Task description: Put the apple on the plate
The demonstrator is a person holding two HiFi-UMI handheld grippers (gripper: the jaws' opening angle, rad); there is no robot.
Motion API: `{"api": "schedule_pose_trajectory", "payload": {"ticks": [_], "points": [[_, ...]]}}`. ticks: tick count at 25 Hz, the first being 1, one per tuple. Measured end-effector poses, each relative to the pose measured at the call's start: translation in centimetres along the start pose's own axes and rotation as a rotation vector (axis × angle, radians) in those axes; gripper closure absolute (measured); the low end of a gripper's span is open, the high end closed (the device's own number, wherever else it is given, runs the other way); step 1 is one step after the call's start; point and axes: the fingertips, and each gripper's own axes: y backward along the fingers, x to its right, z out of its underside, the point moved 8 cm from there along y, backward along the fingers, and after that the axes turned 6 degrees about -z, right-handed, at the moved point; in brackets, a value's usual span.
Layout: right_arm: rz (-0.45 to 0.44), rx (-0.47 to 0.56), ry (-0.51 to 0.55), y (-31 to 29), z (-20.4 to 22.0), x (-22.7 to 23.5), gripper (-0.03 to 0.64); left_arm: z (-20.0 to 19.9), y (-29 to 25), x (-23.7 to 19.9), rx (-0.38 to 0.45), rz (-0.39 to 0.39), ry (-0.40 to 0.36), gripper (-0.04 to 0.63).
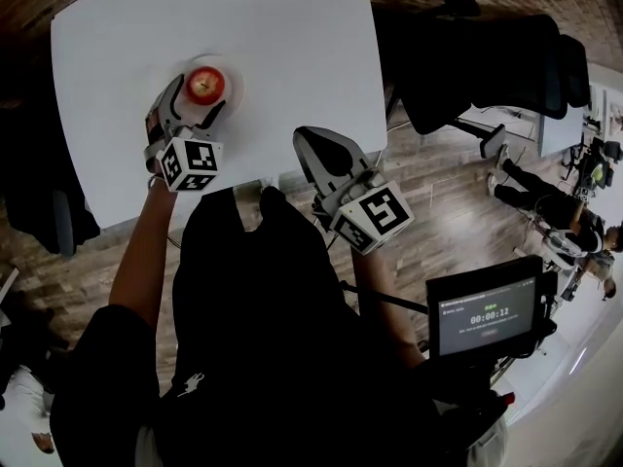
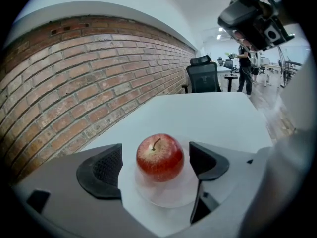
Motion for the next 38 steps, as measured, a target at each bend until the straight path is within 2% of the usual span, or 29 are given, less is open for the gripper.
{"api": "schedule_pose_trajectory", "payload": {"ticks": [5, 11, 17, 21, 28, 38], "points": [[-0.015, 0.025, 0.020, 0.1, -0.3, 0.3, 0.614, -0.5, 0.5, 0.6, -0.003, 0.015, 0.029, 0.181], [-0.064, 0.049, 0.062, -0.1, -0.9, 0.3, 0.614, -1.4, 1.6, 0.4, 0.013, -0.003, 0.094, 0.186], [-0.117, 0.081, 0.093, 0.3, -2.8, -1.4, 0.614, -3.0, 5.4, -0.6, 0.033, -0.040, 0.109, 0.267], [-0.151, 0.094, 0.109, 0.4, -3.1, -1.6, 0.614, -3.4, 6.7, -0.6, 0.037, -0.076, 0.173, 0.321], [-0.220, 0.125, 0.135, 1.2, -4.0, -1.7, 0.614, -5.4, 8.8, -0.7, 0.059, -0.135, 0.202, 0.356], [-0.313, 0.146, 0.190, 1.1, -5.7, -3.1, 0.614, -7.8, 13.2, -0.4, 0.104, -0.188, 0.249, 0.449]]}}
